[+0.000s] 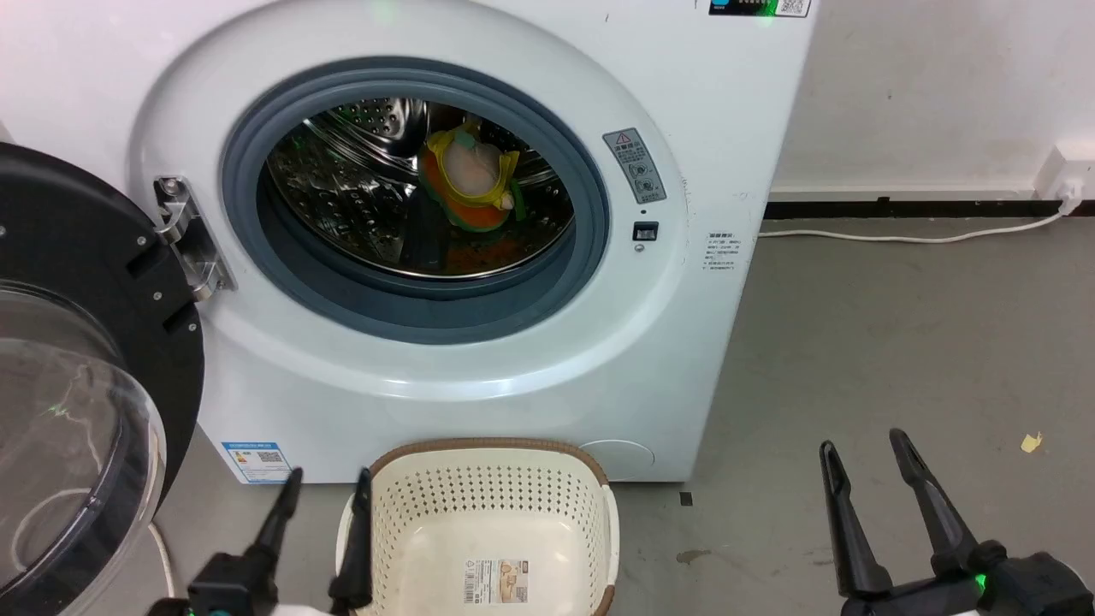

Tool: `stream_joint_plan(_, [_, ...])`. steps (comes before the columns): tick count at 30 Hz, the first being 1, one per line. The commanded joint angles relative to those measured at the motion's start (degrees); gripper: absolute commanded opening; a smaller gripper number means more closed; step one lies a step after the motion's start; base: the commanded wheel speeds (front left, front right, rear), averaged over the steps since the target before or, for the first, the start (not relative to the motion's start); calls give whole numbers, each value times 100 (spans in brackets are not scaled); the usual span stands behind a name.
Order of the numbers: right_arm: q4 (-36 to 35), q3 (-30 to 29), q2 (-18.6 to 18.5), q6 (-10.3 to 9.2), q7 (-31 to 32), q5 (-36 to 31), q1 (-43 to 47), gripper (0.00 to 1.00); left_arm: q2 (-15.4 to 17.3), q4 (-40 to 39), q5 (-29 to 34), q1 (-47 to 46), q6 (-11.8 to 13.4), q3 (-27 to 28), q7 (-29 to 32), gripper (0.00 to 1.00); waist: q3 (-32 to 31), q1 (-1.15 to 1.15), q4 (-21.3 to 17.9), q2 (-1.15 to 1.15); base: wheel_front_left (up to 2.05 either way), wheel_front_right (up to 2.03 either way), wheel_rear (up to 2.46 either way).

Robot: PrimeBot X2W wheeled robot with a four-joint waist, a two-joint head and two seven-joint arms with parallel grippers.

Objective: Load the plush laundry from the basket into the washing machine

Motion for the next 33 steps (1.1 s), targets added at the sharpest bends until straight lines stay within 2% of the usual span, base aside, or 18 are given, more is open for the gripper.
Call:
stream_joint_plan(1, [29, -7, 0, 3, -26, 57, 119, 100, -68, 4, 118, 118, 36, 23, -31, 100, -10, 0, 18, 0, 0, 0, 0])
stream_joint_plan(5, [73, 29, 0, 3, -26, 54, 139, 100, -262, 82, 173, 199, 1, 171, -31, 100, -6, 0, 44, 0, 0, 0, 0])
stream_joint_plan(11, [108, 40, 0, 3, -26, 53, 120, 100, -365, 91, 287, 184, -147, 357, -31, 100, 17, 0, 65, 0, 0, 0, 0])
stream_joint_plan(12, [97, 34, 0, 0, 1, 36, 73, 0, -364, 95, 294, 143, -198, 377, 1, 0, 21, 0, 71, 0, 0, 0, 0])
stream_joint_plan(33, [195, -20, 0, 0, 198, -81, -47, 0, -474, 50, 514, 76, -258, 494, 203, 0, 39, 0, 91, 0, 0, 0, 0])
